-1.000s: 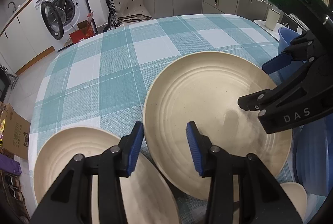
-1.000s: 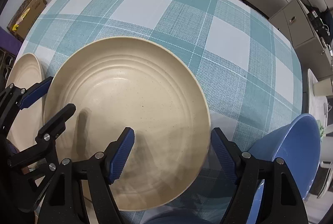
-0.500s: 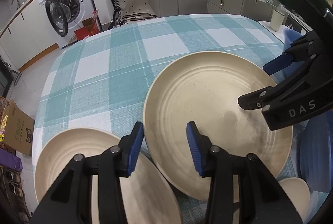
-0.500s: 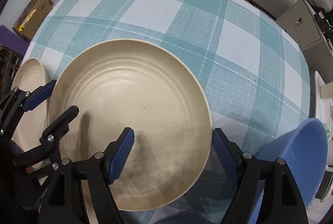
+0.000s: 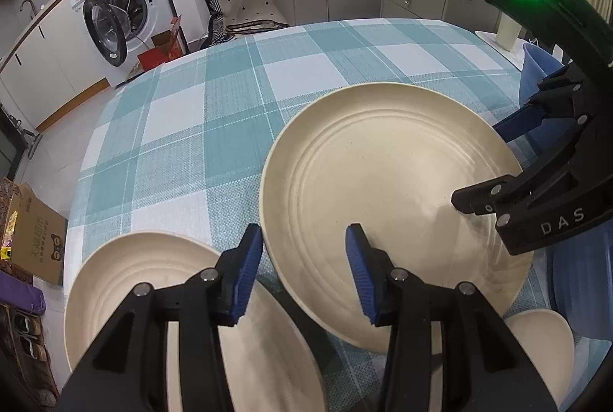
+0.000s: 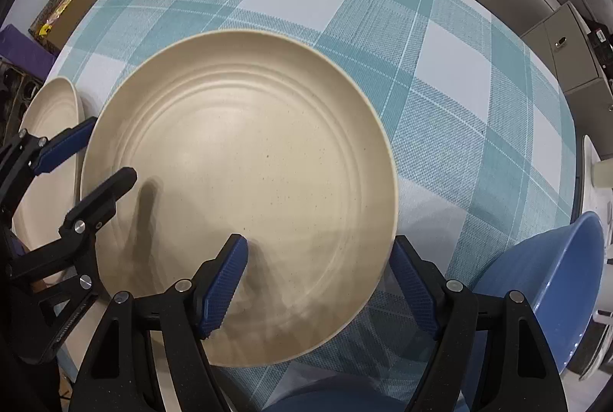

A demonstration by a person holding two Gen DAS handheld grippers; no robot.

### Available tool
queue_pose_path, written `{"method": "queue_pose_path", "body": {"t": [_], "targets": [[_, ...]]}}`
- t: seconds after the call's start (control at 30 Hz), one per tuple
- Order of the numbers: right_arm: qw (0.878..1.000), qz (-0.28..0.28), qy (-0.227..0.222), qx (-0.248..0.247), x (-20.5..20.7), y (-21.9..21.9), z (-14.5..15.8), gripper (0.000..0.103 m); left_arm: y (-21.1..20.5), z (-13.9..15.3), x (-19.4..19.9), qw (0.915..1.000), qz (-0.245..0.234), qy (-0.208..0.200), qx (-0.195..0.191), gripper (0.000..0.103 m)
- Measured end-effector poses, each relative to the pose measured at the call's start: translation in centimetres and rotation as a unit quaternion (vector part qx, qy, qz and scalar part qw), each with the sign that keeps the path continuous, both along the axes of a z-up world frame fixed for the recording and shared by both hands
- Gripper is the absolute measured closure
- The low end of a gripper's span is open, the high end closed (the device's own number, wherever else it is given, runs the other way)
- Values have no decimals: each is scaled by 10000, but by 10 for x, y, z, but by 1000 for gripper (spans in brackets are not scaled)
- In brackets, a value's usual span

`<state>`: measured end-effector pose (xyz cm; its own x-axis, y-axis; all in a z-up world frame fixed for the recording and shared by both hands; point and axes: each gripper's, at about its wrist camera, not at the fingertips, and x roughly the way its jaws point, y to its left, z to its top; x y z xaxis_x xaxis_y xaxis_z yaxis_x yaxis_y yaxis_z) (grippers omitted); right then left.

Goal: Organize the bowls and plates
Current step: 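Close the right gripper on the rim of the large cream plate, then lift the large cream plate with the right gripper, tilting it up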

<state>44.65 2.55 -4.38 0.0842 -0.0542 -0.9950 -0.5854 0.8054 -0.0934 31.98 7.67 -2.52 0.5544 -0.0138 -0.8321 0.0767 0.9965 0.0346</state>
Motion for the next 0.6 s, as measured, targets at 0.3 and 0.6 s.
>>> {"method": "queue_pose_path", "body": {"t": [0.3,0.6], "targets": [[10000,-84,-44,23,-1,-9,1,45,0,0,0,10000,42,7,-5,59],[9995,-47,-308,68,-10,-22,7,68,6,3,2,9997,218,19,-88,62]]}}
